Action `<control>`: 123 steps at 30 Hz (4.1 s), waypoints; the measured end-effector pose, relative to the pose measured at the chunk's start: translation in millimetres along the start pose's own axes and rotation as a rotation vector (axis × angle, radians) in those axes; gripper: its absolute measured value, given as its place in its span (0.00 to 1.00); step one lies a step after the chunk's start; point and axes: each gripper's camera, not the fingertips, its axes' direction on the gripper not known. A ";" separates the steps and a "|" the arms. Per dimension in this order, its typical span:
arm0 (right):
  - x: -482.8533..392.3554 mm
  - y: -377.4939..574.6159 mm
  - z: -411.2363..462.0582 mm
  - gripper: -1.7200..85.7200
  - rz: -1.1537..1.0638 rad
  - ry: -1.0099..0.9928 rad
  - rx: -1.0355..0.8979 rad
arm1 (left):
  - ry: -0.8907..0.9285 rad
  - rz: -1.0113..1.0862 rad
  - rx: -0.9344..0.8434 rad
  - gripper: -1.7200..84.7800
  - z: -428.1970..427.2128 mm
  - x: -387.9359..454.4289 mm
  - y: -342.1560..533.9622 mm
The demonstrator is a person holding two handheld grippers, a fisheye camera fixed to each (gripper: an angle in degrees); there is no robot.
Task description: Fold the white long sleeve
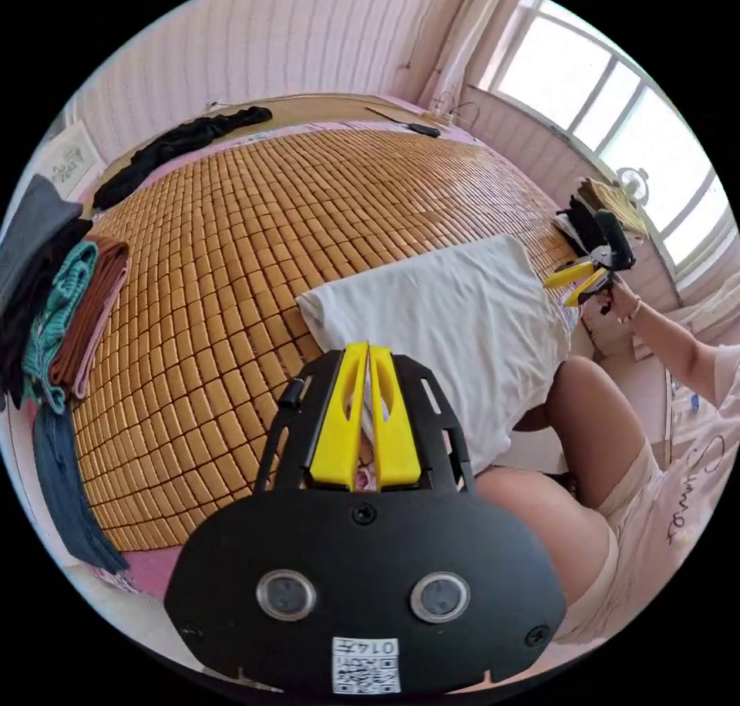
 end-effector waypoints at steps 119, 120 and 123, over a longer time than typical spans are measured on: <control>-221.1 -439.4 5.9 0.01 -0.018 0.298 0.076 | 0.073 0.189 0.183 0.06 111.0 251.4 -53.2; -214.5 -395.8 -9.8 0.02 -0.011 0.215 0.167 | 0.145 0.211 0.277 0.07 102.1 258.6 -52.0; -197.0 -277.8 -24.6 0.04 0.146 0.236 0.297 | 0.215 0.315 0.424 0.10 96.1 291.0 -47.5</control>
